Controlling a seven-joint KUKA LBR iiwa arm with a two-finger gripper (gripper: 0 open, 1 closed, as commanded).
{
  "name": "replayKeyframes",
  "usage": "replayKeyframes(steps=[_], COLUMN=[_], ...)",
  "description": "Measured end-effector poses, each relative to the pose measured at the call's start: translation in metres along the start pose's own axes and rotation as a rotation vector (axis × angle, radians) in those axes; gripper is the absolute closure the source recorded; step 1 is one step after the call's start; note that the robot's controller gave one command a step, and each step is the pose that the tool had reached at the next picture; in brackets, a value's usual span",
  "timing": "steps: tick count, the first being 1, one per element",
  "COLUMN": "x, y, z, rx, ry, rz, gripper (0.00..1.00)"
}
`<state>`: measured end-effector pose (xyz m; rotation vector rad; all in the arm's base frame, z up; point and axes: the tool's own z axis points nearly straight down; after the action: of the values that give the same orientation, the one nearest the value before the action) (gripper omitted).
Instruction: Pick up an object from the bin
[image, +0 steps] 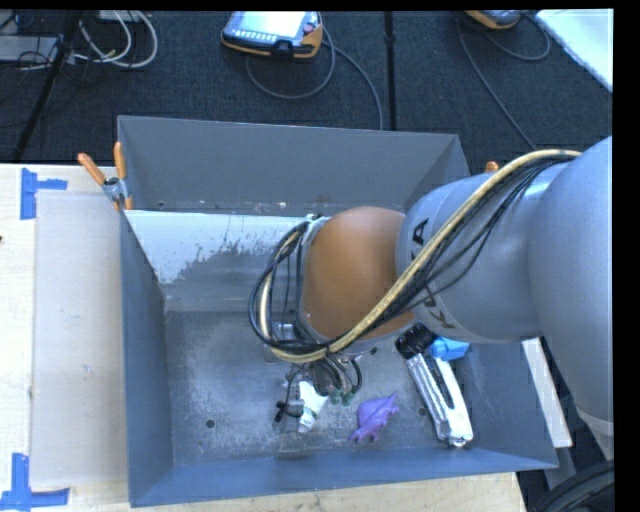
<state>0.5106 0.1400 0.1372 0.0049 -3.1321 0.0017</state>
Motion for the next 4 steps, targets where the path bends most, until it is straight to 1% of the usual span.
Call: replayKeyframes(steps=[1, 2, 3, 4], x=[-0.002, -0.002, -0.002, -0.013], y=[-0.001, -0.042, -0.056, -0.057], z=[-0.004, 0.006, 0.011, 0.028], rx=[-0.001, -0.002, 0.0, 0.001], ry=[-0.008, -0.003, -0.004, -0.005], rz=[0.004, -0.066, -0.082, -0.189], gripper=[0.0, 0.0, 0.0, 0.0])
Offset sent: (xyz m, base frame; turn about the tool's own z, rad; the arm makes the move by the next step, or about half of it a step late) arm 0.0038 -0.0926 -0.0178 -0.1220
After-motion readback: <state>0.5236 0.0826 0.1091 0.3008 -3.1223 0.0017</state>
